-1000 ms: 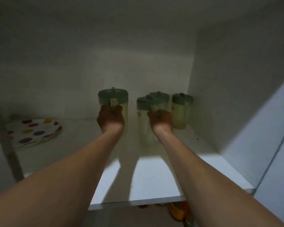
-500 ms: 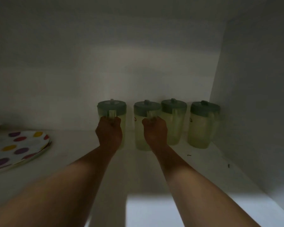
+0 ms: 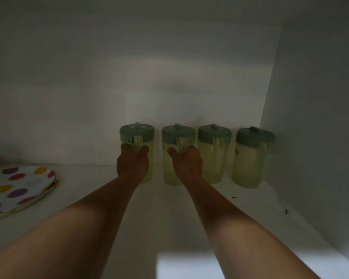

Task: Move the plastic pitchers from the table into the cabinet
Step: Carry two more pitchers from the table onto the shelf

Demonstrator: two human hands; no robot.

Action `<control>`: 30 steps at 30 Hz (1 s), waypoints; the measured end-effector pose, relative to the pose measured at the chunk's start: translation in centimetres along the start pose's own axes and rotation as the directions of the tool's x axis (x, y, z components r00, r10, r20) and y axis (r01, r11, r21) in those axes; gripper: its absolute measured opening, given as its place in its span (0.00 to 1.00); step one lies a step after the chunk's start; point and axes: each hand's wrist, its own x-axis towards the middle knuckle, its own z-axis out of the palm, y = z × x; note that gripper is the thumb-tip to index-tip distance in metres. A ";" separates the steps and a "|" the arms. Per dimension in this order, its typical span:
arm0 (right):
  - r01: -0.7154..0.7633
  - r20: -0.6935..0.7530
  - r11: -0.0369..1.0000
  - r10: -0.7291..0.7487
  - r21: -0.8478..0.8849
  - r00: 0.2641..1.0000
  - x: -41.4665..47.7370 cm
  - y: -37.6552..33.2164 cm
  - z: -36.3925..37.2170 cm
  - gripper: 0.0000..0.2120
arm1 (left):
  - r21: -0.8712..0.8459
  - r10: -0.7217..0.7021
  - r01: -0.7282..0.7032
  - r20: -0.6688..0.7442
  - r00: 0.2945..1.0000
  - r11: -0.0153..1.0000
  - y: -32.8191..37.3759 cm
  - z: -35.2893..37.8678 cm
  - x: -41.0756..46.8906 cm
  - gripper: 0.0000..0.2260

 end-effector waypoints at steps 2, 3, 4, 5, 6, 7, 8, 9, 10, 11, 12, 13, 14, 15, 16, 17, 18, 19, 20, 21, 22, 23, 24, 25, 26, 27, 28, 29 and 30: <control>-0.038 0.020 0.999 0.039 -0.024 0.999 -0.6 -0.2 -0.5 0.26 | 0.053 -0.025 0.026 -0.024 0.999 0.998 0.0 -0.3 -0.3 0.25; -0.042 0.035 0.998 0.044 -0.049 0.998 -0.9 -0.3 -0.7 0.28 | 0.102 -0.022 0.028 -0.051 0.998 0.994 0.1 -0.3 -0.5 0.27; -0.042 0.046 0.996 0.045 -0.079 0.998 -1.1 -0.3 -0.9 0.30 | 0.158 -0.011 0.024 -0.083 0.996 0.987 0.2 -0.4 -0.7 0.28; -0.040 0.054 0.993 0.046 -0.109 0.997 -1.4 -0.5 -1.3 0.32 | 0.214 0.006 0.018 -0.109 0.994 0.977 0.4 -0.6 -1.0 0.30; -0.037 0.062 0.989 0.047 -0.142 0.997 -1.8 -0.8 -1.7 0.35 | 0.260 0.018 0.013 -0.118 0.993 0.965 0.8 -1.0 -1.3 0.31; -0.037 0.067 0.984 0.049 -0.175 0.997 -2.2 -1.3 -2.3 0.37 | 0.300 0.030 0.005 -0.114 0.993 0.954 1.2 -1.4 -1.7 0.33; -0.034 0.068 0.979 0.049 -0.203 0.996 -2.7 -1.7 -2.8 0.38 | 0.336 0.043 -0.006 -0.103 0.994 0.942 1.6 -1.7 -2.1 0.34; -0.034 0.067 0.973 0.050 -0.229 0.996 -3.4 -2.2 -3.4 0.38 | 0.370 0.061 -0.024 -0.086 0.994 0.929 2.1 -2.2 -2.6 0.35; -0.026 0.063 0.966 0.044 -0.258 0.997 -4.3 -2.9 -4.2 0.38 | 0.401 0.087 -0.053 -0.069 0.994 0.915 2.6 -2.8 -3.4 0.35; -0.013 0.061 0.958 0.031 -0.286 0.998 -5.1 -3.5 -4.9 0.38 | 0.428 0.127 -0.094 -0.048 0.991 0.899 3.0 -3.4 -4.1 0.35; 0.005 0.060 0.949 0.014 -0.314 0.998 -6.1 -4.2 -5.7 0.36 | 0.448 0.176 -0.147 -0.024 0.984 0.882 3.4 -4.2 -5.0 0.34; 0.014 0.064 0.942 0.008 -0.336 0.998 -7.1 -5.0 -6.6 0.34 | 0.464 0.232 -0.205 -0.001 0.973 0.862 3.7 -4.9 -5.9 0.34; 0.017 0.069 0.933 0.008 -0.359 0.998 -7.9 -5.8 -7.4 0.33 | 0.474 0.285 -0.263 0.026 0.958 0.840 4.0 -5.6 -6.6 0.33; 0.015 0.072 0.920 0.014 -0.393 0.997 -9.1 -6.9 -8.5 0.33 | 0.476 0.327 -0.314 0.057 0.943 0.821 4.4 -6.5 -7.4 0.32; 0.009 0.073 0.902 0.025 -0.431 0.997 -10.1 -7.9 -9.5 0.35 | 0.477 0.362 -0.360 0.091 0.928 0.802 5.0 -7.5 -8.3 0.32; 0.011 0.076 0.887 0.027 -0.461 0.997 -10.9 -8.7 -10.3 0.37 | 0.477 0.395 -0.405 0.127 0.910 0.780 5.5 -8.3 -9.0 0.31; 0.020 0.078 0.875 0.020 -0.483 0.997 -12.0 -9.7 -11.2 0.38 | 0.475 0.429 -0.452 0.163 0.888 0.755 6.3 -9.4 -9.8 0.30; 0.026 0.088 0.867 0.021 -0.498 0.996 -13.2 -10.6 -12.1 0.40 | 0.475 0.465 -0.501 0.200 0.862 0.723 7.0 -10.6 -10.7 0.29; 0.032 0.101 0.863 0.022 -0.504 0.995 -14.4 -11.6 -12.8 0.40 | 0.478 0.504 -0.548 0.231 0.833 0.687 7.6 -12.0 -11.4 0.29; 0.036 0.110 0.857 0.024 -0.514 0.994 -15.6 -12.5 -13.4 0.37 | 0.477 0.538 -0.587 0.252 0.804 0.654 8.3 -13.5 -12.1 0.29; 0.036 0.110 0.850 0.026 -0.525 0.994 -16.7 -13.4 -14.1 0.34 | 0.479 0.570 -0.617 0.260 0.779 0.624 9.0 -14.9 -12.7 0.29; 0.036 0.102 0.846 0.022 -0.532 0.995 -17.7 -14.4 -14.7 0.32 | 0.488 0.594 -0.635 0.261 0.761 0.599 9.7 -16.4 -13.3 0.29; 0.049 0.096 0.843 0.003 -0.536 0.995 -19.0 -15.6 -15.3 0.31 | 0.501 0.607 -0.644 0.263 0.749 0.578 10.5 -18.0 -14.0 0.29; 0.065 0.096 0.840 -0.016 -0.538 0.995 -20.2 -16.7 -16.0 0.30 | 0.511 0.614 -0.648 0.265 0.743 0.564 11.3 -19.7 -14.9 0.29; 0.091 0.103 0.833 -0.042 -0.545 0.994 -21.3 -17.7 -16.5 0.30 | 0.517 0.623 -0.654 0.267 0.736 0.552 12.0 -21.1 -15.7 0.29; 0.117 0.109 0.822 -0.067 -0.557 0.992 -22.0 -18.5 -16.7 0.30 | 0.518 0.631 -0.666 0.277 0.725 0.537 12.5 -22.1 -16.3 0.30; 0.146 0.122 0.809 -0.092 -0.570 0.988 -23.4 -19.5 -17.2 0.31 | 0.521 0.640 -0.677 0.287 0.712 0.520 12.9 -23.6 -17.4 0.29; 0.163 0.134 0.802 -0.104 -0.574 0.985 -24.7 -20.4 -17.6 0.32 | 0.518 0.648 -0.687 0.295 0.702 0.509 13.1 -25.0 -18.5 0.29; 0.186 0.147 0.799 -0.123 -0.573 0.981 -25.6 -20.9 -17.8 0.33 | 0.506 0.654 -0.697 0.301 0.695 0.508 13.2 -26.0 -19.2 0.28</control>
